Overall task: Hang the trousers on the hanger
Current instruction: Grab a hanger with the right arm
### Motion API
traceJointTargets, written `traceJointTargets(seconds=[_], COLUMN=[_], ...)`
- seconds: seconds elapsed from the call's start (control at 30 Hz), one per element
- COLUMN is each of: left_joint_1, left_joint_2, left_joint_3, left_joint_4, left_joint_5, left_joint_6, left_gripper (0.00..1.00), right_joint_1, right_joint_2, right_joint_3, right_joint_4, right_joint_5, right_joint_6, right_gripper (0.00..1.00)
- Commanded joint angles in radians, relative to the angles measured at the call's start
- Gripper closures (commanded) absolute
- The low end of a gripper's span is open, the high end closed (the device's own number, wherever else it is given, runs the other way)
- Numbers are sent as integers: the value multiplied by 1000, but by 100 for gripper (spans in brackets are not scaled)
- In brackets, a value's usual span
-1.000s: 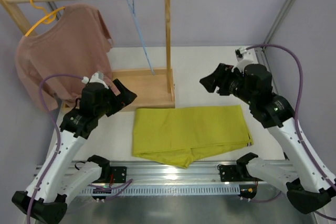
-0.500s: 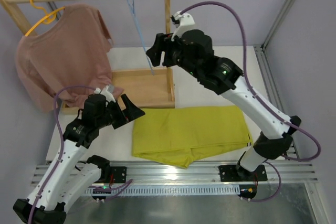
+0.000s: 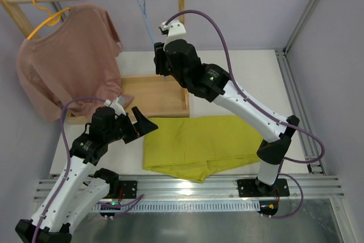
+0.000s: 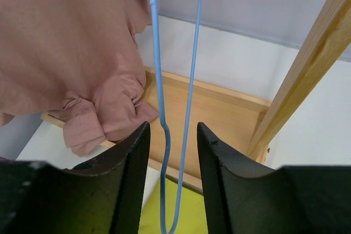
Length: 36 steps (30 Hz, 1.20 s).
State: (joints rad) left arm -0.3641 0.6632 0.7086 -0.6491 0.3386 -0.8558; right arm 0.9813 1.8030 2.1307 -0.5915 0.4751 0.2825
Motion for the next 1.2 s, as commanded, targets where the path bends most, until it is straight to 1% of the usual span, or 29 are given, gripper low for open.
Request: traceJointTargets(seconds=[0.0,0.03,0.2,0.4,0.43,0.57,0.6,0.7,0.9,1.17], left_joint_1=[4,2,4,4,4,4,4,4,4,4], left_joint_2=[-2,-2,7,30,35,49,46,46,41,52], left_joint_3=[-3,-4,-6,-3,-3,-14,-14,-8,-6,-23], left_joint_4=[37,40,46,49,45,45,45,48,45,63], left_joint_5=[23,22,8,-4,-10,-7,-9,-15,-26,-26], left_joint_6=[11,11,12,18,18,18,17,12,15,4], left_gripper=[2,2,2,2,2,2,2,2,2,2], right_joint_1=[8,8,8,10,11,11,10,10,11,10], right_joint_2=[21,27,56,82,85,82,81,61,-4,-51], right_joint_3=[54,58,95,126,130,120,120,112,35,28], right_joint_4=[56,55,44,29,25,39,45,100,208,213], right_joint_5=[103,103,97,134,149,155,149,120,111,108], right_joint_6=[-31,-32,-25,-29,-34,-43,-49,-80,-160,-197], right_gripper=[58,61,62,63,65,87,96,96,96,96])
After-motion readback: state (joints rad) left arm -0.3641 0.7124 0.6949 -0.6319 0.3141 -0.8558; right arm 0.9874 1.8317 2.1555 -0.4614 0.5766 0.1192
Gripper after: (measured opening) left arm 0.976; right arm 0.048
